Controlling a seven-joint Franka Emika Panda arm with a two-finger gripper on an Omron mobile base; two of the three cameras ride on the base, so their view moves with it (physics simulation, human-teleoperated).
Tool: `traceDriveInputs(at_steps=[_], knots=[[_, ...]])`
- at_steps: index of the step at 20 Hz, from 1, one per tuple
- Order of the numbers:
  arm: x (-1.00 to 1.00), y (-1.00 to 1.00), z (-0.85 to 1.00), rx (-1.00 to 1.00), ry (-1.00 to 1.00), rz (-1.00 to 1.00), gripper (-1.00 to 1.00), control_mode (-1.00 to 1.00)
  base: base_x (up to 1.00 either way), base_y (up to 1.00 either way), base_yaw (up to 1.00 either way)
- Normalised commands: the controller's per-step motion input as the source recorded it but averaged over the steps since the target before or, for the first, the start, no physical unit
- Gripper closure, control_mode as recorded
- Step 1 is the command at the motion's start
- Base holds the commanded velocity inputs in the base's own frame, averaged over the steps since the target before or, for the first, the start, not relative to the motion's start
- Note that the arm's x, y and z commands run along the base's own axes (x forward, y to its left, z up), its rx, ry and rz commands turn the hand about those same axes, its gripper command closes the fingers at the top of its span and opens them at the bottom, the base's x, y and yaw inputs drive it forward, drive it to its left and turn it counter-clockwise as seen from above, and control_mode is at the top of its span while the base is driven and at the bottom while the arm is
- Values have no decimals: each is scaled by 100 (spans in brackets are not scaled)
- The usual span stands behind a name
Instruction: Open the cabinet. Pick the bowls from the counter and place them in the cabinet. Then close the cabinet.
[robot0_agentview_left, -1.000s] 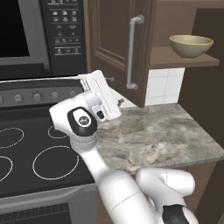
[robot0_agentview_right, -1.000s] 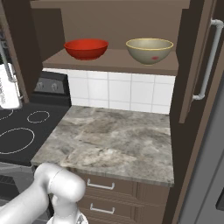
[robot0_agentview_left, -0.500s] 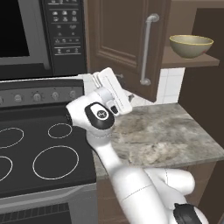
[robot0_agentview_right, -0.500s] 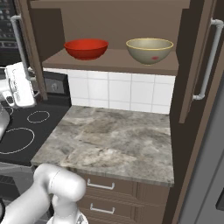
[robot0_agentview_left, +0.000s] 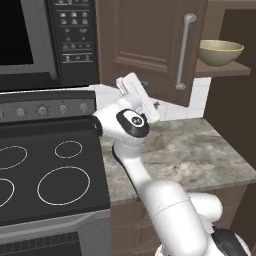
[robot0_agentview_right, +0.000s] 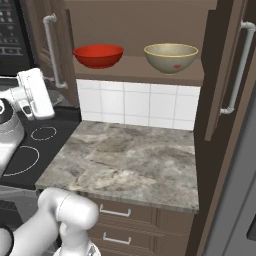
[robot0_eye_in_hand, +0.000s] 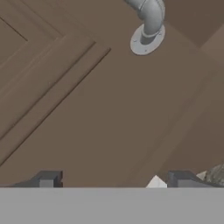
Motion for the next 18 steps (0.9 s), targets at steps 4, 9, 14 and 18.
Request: traceDriveInputs(at_steps=[4, 9, 14, 18], knots=[[86, -7, -21, 16, 6, 11, -100, -100, 0, 0, 0], [91, 0, -55, 22, 9, 15, -100, -100, 0, 0, 0], [96, 1, -52, 19, 1, 17, -100, -100, 0, 0, 0], [85, 16, -51, 17, -14, 15, -100, -100, 0, 0, 0]])
